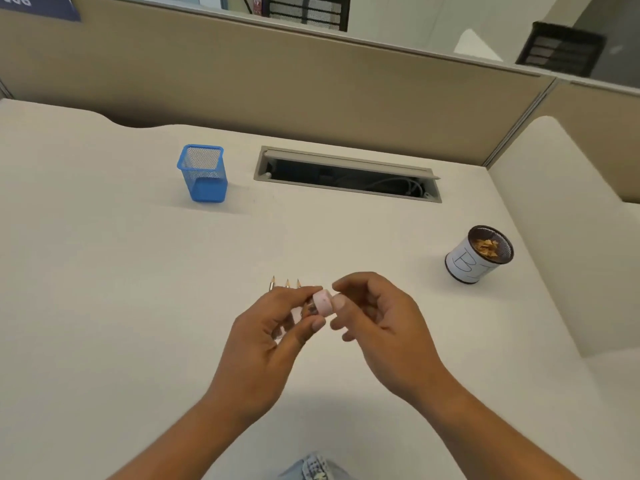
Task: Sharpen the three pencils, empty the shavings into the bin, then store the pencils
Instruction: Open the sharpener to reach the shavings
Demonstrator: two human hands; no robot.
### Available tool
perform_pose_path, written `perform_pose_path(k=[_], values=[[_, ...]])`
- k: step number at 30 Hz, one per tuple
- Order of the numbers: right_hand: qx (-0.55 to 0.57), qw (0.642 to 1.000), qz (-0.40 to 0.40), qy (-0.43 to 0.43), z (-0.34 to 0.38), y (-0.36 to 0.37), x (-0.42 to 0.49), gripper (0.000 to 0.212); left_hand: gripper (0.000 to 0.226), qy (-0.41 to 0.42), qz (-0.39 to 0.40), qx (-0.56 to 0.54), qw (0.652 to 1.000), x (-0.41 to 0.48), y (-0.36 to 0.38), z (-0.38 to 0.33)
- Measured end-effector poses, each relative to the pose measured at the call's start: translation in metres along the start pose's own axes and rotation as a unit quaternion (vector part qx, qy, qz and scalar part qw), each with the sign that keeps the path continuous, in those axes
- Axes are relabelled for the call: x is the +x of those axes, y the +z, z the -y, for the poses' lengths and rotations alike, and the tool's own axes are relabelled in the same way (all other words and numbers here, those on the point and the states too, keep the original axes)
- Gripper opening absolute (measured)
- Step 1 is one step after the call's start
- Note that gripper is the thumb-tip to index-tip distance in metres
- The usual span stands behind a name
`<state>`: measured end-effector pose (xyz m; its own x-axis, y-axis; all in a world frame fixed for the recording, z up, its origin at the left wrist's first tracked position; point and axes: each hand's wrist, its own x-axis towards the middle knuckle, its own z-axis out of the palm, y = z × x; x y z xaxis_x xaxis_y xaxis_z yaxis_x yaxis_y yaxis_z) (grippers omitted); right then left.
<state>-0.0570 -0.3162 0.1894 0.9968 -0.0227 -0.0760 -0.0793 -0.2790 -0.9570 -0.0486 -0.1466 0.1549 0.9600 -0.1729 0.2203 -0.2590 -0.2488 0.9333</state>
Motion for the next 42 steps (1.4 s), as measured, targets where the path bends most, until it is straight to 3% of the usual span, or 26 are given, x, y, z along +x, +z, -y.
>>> perform_pose_path(k=[5,11,15,21,33,42], values=[[-0.027,0.995,0.062,-0.079,0.000,-0.043,0.001,0.022,0.023,-0.019,0.062,-0.011,0.998,0.007,0.023,-0.011],[-0.048,0.997,0.038,-0.053,-0.007,-0.062,-0.008,0.012,0.047,-0.035,0.146,0.079,0.986,0.005,0.033,-0.019],[-0.059,0.996,0.017,-0.069,-0.004,-0.052,-0.012,0.008,0.028,0.004,0.120,0.123,0.985,0.003,0.033,-0.025],[-0.184,0.966,0.045,-0.176,0.017,-0.028,-0.008,0.027,0.025,0.054,0.110,0.224,0.967,0.010,0.009,-0.030],[-0.265,0.943,-0.079,-0.186,0.047,0.045,-0.006,0.030,0.018,0.055,0.131,0.101,0.985,0.016,-0.045,-0.004],[-0.156,0.982,-0.018,-0.102,0.063,0.051,-0.003,0.024,0.021,0.063,0.139,0.065,0.986,0.024,-0.070,0.003]])
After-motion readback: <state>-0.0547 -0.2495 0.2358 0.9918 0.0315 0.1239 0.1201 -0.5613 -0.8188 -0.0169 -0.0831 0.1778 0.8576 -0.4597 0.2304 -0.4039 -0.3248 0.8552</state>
